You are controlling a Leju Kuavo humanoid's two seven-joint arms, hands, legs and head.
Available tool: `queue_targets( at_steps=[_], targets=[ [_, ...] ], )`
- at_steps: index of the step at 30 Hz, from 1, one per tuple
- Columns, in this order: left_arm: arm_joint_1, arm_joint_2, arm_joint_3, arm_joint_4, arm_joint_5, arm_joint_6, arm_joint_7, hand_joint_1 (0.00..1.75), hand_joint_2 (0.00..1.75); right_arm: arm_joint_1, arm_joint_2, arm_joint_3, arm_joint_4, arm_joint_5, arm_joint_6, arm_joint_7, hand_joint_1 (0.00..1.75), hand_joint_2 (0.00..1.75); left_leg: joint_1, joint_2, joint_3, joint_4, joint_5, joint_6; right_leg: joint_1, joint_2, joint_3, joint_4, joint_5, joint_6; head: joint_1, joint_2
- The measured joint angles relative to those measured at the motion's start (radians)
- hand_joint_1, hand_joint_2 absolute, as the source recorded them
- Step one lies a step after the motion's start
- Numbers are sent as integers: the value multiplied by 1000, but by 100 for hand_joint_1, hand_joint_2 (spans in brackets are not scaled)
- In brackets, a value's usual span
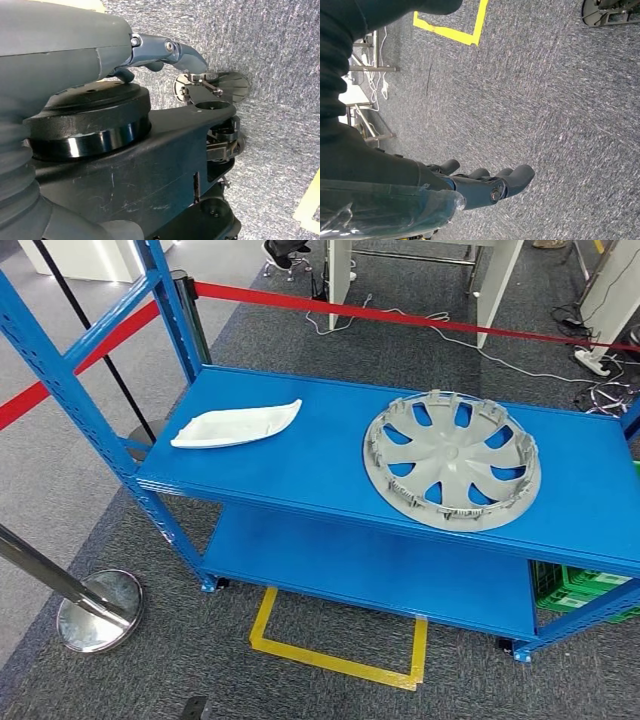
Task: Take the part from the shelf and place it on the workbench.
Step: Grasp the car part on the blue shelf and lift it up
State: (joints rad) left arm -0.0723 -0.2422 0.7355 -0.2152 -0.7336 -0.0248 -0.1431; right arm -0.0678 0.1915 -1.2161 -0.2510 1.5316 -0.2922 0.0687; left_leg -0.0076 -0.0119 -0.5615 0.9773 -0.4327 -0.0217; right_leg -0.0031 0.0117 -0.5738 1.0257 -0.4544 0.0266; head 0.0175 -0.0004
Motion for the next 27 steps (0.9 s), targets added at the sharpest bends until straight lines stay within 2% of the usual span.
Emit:
queue_targets(
  at_steps=[27],
  targets=[
    [0,0,0,0,-1,0,0,0,175,0,0,0,0,0,0,0,0,175,0,0,0,0,0,0,0,0,0,0,0,0,0,0]
  ],
)
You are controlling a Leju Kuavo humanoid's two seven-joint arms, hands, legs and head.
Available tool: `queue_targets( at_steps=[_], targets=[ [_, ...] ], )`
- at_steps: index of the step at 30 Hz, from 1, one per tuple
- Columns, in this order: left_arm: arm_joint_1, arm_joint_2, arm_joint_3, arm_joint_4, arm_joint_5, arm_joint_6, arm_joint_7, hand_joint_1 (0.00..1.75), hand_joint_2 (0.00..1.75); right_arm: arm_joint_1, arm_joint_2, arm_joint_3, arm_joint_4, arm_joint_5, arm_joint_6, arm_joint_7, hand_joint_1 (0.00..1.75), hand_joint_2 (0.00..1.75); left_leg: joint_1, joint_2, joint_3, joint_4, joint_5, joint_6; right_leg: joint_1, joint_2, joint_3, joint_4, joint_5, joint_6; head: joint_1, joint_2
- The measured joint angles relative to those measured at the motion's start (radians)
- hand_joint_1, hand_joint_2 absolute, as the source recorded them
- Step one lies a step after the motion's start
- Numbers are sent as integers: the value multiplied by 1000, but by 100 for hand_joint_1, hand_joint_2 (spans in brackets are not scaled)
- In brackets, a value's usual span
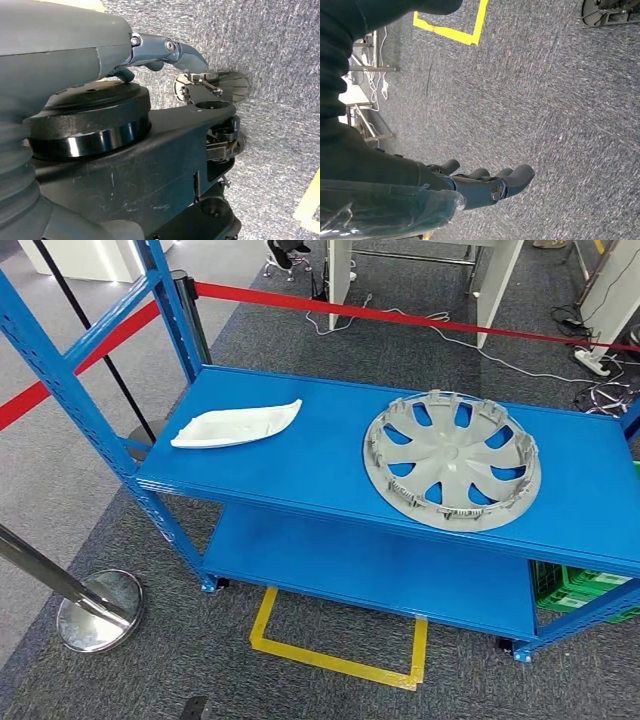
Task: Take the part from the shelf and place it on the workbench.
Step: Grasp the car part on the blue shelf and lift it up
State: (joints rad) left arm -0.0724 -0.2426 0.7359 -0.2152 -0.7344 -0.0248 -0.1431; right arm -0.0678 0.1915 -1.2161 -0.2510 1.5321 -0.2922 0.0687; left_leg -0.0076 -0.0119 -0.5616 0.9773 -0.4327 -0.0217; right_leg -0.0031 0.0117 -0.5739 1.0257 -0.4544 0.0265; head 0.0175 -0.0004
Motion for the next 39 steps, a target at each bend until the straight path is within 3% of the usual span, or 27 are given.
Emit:
queue_targets(
  at_steps=[39],
  targets=[
    [-11,0,20,0,-11,-5,0,0,175,-4,0,0,0,4,-1,10,0,175,0,0,0,0,0,0,0,0,0,0,0,0,0,0]
  ],
)
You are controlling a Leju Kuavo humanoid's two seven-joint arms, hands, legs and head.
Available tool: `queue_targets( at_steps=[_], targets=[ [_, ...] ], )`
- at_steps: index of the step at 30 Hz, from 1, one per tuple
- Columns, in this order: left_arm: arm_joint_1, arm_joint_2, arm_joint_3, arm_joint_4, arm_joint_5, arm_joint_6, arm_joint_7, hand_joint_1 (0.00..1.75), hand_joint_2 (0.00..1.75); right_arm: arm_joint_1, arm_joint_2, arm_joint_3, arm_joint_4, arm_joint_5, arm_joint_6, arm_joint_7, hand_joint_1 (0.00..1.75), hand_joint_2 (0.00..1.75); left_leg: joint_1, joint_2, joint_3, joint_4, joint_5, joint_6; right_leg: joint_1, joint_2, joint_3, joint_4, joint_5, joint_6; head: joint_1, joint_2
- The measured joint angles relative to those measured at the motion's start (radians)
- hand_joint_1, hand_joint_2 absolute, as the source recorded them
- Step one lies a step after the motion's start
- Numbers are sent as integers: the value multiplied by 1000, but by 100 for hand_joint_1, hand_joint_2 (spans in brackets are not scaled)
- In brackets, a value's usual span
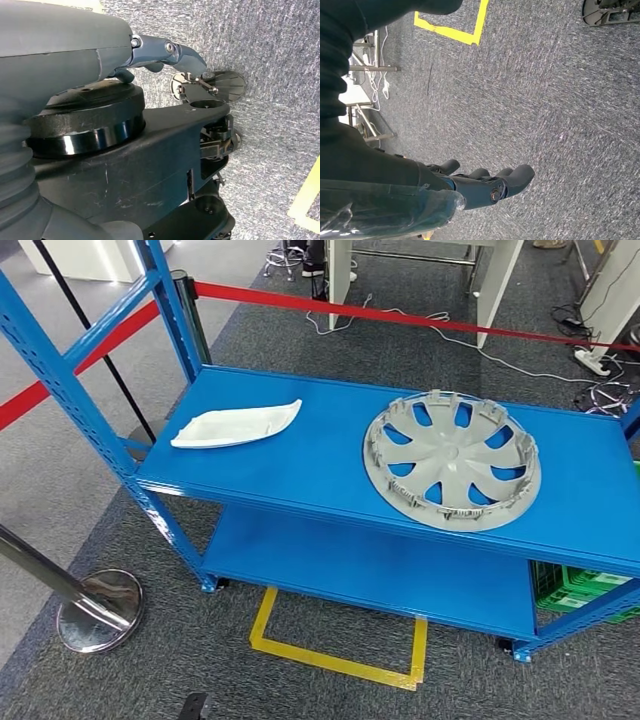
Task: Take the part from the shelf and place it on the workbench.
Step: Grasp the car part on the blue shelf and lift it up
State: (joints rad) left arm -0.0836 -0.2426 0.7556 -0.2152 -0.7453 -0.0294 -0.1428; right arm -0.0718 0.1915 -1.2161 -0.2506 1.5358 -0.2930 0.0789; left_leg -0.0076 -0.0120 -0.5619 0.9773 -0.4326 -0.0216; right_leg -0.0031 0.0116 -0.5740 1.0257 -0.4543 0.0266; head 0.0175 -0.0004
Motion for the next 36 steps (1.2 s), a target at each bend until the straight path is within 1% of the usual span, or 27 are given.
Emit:
queue_targets(
  at_steps=[28,33,36],
  targets=[
    [0,0,1,0,-8,0,0,0,175,0,0,0,0,-4,2,-6,0,175,0,0,0,0,0,0,0,0,0,0,0,0,0,0],
    [0,0,2,0,-6,-1,-2,0,175,1,0,1,0,1,15,-60,0,175,0,0,0,0,0,0,0,0,0,0,0,0,0,0],
    [2,0,5,0,1,-2,-11,0,175,2,0,7,0,9,18,-142,0,175,0,0,0,0,0,0,0,0,0,0,0,0,0,0]
  ],
)
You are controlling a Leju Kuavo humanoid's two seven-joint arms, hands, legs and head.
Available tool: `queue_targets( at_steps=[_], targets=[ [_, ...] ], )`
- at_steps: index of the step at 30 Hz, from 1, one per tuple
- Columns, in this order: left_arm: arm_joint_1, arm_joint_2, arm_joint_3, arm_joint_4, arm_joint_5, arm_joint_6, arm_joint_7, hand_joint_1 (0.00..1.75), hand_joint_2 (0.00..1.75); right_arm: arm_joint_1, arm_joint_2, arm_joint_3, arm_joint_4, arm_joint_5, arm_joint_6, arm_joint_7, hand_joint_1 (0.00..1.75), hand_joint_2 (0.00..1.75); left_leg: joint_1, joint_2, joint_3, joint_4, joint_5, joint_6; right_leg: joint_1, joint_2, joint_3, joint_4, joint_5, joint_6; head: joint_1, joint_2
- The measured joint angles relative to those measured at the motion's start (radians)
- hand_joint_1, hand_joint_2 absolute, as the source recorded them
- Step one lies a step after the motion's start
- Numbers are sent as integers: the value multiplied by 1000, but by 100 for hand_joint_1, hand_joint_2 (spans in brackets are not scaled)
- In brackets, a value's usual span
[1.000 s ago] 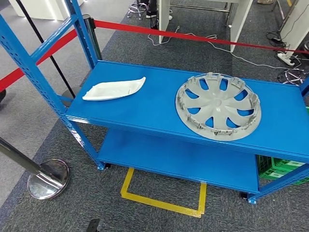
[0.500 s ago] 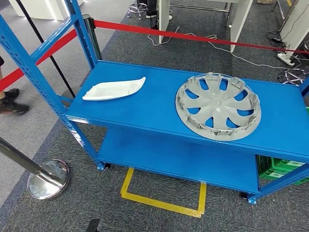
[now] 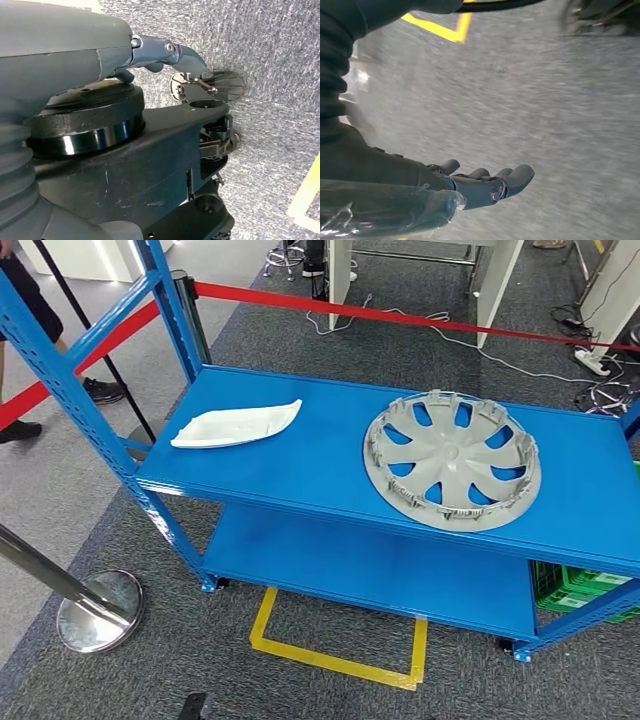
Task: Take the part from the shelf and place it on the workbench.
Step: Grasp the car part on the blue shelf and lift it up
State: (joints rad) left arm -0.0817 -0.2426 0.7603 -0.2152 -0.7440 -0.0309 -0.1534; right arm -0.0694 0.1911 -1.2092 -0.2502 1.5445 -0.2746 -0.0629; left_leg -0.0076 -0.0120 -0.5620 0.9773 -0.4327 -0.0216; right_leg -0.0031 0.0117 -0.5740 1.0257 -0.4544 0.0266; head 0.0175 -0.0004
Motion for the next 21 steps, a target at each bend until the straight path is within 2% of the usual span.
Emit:
queue_targets(
  at_steps=[2,4,6,11,13,15,17,19,21],
  targets=[
    [1,0,4,0,7,0,-6,0,175,1,0,8,1,1,11,-65,0,87,0,0,0,0,0,0,0,0,0,0,0,0,0,0],
    [2,0,8,0,10,-1,-10,0,175,0,0,17,3,-3,40,-93,0,87,0,0,0,0,0,0,0,0,0,0,0,0,0,0],
    [2,0,13,0,10,-4,-12,0,175,1,0,19,6,-14,77,-98,0,175,0,0,0,0,0,0,0,0,0,0,0,0,0,0],
    [2,0,22,0,2,-6,-15,0,175,2,-2,20,7,-19,103,-91,0,175,0,0,0,0,0,0,0,0,0,0,0,0,0,0],
    [2,1,24,0,0,-6,-15,0,175,2,-2,20,7,-17,102,-76,0,175,-2,0,-2,4,-3,7,-3,0,0,-2,1,3,0,0],
    [2,2,24,0,0,-6,-15,0,175,2,-2,20,7,-16,100,-65,0,175,-6,0,-4,7,-7,19,-7,1,1,-5,2,9,-1,0],
    [2,2,24,0,0,-6,-15,0,175,2,-3,20,7,-16,99,-61,0,175,-4,1,1,-6,-1,27,-6,1,2,-6,1,13,-1,0],
    [1,1,24,0,-1,-6,-15,0,175,2,-3,20,7,-17,97,-61,0,175,4,4,12,-27,12,30,-4,0,-15,33,-28,20,3,0],
    [2,0,24,0,-2,-7,-15,0,175,2,-5,20,7,-18,95,-61,0,175,9,5,17,-37,17,31,-7,-2,-66,145,-90,29,8,0]
  ],
)
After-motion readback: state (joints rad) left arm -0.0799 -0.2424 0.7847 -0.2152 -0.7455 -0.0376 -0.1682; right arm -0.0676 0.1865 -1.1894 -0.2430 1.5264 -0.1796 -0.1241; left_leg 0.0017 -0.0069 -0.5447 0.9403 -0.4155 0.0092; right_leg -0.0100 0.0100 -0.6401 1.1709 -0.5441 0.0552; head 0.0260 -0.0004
